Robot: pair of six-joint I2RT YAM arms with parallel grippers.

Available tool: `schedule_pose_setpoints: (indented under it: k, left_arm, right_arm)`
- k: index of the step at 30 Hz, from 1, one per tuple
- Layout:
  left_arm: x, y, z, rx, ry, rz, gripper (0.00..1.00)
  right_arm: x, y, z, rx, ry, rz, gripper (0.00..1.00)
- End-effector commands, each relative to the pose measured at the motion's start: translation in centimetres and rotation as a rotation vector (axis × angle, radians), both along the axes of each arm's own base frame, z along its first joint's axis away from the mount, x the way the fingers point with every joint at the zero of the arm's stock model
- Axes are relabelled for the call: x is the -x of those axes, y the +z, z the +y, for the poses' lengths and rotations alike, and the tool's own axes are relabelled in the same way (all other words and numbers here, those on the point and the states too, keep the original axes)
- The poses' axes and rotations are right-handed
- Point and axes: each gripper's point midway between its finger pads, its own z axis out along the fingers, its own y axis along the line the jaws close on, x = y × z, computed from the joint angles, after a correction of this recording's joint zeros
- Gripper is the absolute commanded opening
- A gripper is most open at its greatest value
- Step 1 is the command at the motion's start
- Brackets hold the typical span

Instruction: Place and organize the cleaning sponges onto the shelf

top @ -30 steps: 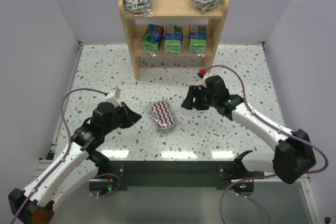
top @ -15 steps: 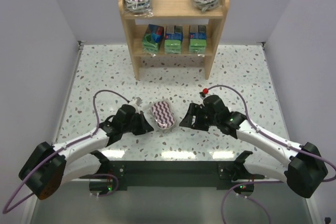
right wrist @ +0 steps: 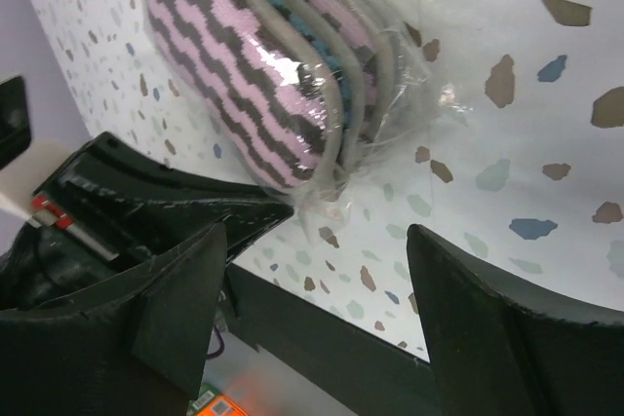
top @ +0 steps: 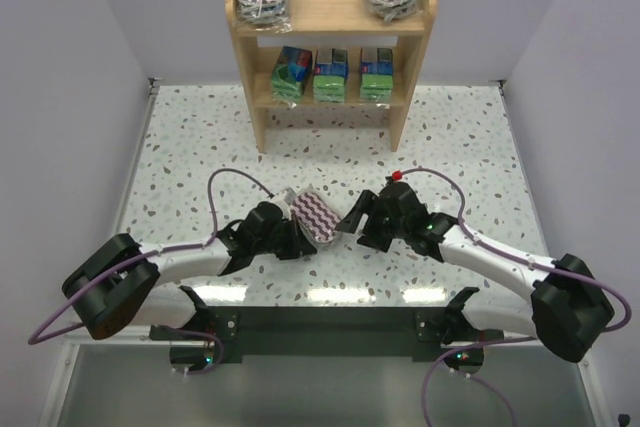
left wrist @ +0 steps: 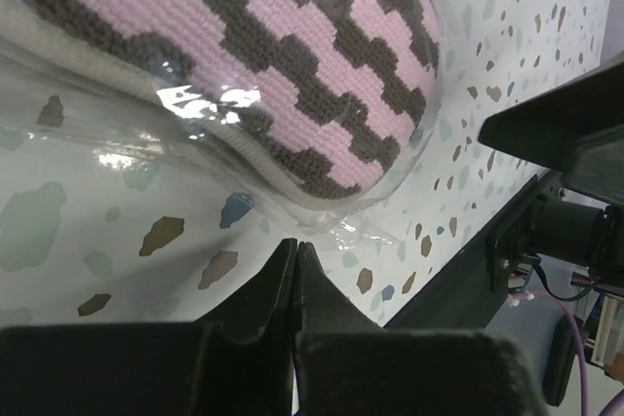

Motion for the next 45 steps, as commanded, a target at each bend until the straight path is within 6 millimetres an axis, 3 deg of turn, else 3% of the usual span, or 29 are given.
schedule_pose_setpoints:
  k: [1, 9, 19, 23, 26, 28, 30, 31, 32, 33, 34, 36, 37, 39, 40, 42, 43, 45]
  left_arm:
    - [-1.8, 3.6, -2.2, 0.109, -0.002, -0.094, 0.00]
    - [-2.1, 4.2, -3.3, 0.132, -0.025, -0.099, 0.00]
    - [-1.3, 3.8, -1.6, 0.093, 0.004, -0.101, 0.00]
    - [-1.1, 3.5, -0.9, 0.076, 0.017, -0.099, 0.00]
    - [-1.0, 3.9, -0.7, 0.074, 0.023, -0.105, 0.00]
    - [-1.0, 4.4, -0.3, 0.065, 0.036, -0.108, 0.00]
    - [-1.4, 6.3, 0.0, 0.085, 0.057, -0.149, 0.00]
    - [-1.2, 6.3, 0.6, 0.058, 0.066, -0.144, 0.00]
    - [-1.6, 7.5, 0.7, 0.063, 0.079, -0.165, 0.00]
    - [-2.2, 9.4, 1.3, 0.077, 0.116, -0.216, 0.00]
    - [-1.7, 9.1, 2.3, 0.030, 0.129, -0.195, 0.00]
    - [-2.7, 13.1, 3.7, 0.051, 0.207, -0.286, 0.00]
    - [-2.6, 13.5, 4.8, 0.016, 0.229, -0.287, 0.00]
    - [-3.3, 17.8, 6.7, 0.035, 0.323, -0.374, 0.00]
    - [-3.1, 18.0, 7.9, -0.001, 0.350, -0.371, 0.00]
    - [-3.3, 21.4, 9.9, 0.013, 0.435, -0.432, 0.00]
    - [-3.0, 21.4, 11.0, -0.020, 0.456, -0.425, 0.00]
    - [-2.9, 23.9, 12.6, -0.003, 0.516, -0.469, 0.00]
  right_arm:
    - [-1.2, -0.1, 0.0, 0.021, -0.067, 0.013, 0.78]
    - [-2.5, -2.0, 0.5, 0.019, -0.125, 0.020, 0.76]
    - [-3.5, -5.5, 2.2, -0.049, -0.164, 0.062, 0.64]
    - [-3.5, -6.7, 2.5, -0.054, -0.170, 0.073, 0.49]
    - [-3.4, -6.9, 2.0, -0.053, -0.183, 0.069, 0.26]
    - [-3.2, -6.9, 1.7, -0.044, -0.184, 0.066, 0.18]
    - [-2.9, -6.6, 1.4, -0.039, -0.182, 0.061, 0.05]
    - [-2.6, -6.6, 1.3, -0.037, -0.178, 0.063, 0.00]
    - [-2.4, -6.6, 1.1, -0.033, -0.178, 0.069, 0.00]
    - [-2.3, -5.8, 1.1, -0.050, -0.172, 0.057, 0.00]
    - [-2.0, -5.5, 1.1, -0.057, -0.166, 0.058, 0.00]
    - [-1.6, -4.5, 1.2, -0.087, -0.154, 0.057, 0.00]
    - [-1.3, -3.0, 1.5, -0.133, -0.137, 0.044, 0.00]
    - [-1.0, -1.2, 1.7, -0.186, -0.132, 0.035, 0.00]
    - [-1.0, 1.2, 1.9, -0.240, -0.123, -0.003, 0.00]
    - [-0.6, 3.6, 1.9, -0.285, -0.117, -0.024, 0.00]
    - [-0.8, 5.7, 2.0, -0.316, -0.112, -0.053, 0.00]
    - [-0.6, 9.3, 1.7, -0.368, -0.106, -0.115, 0.00]
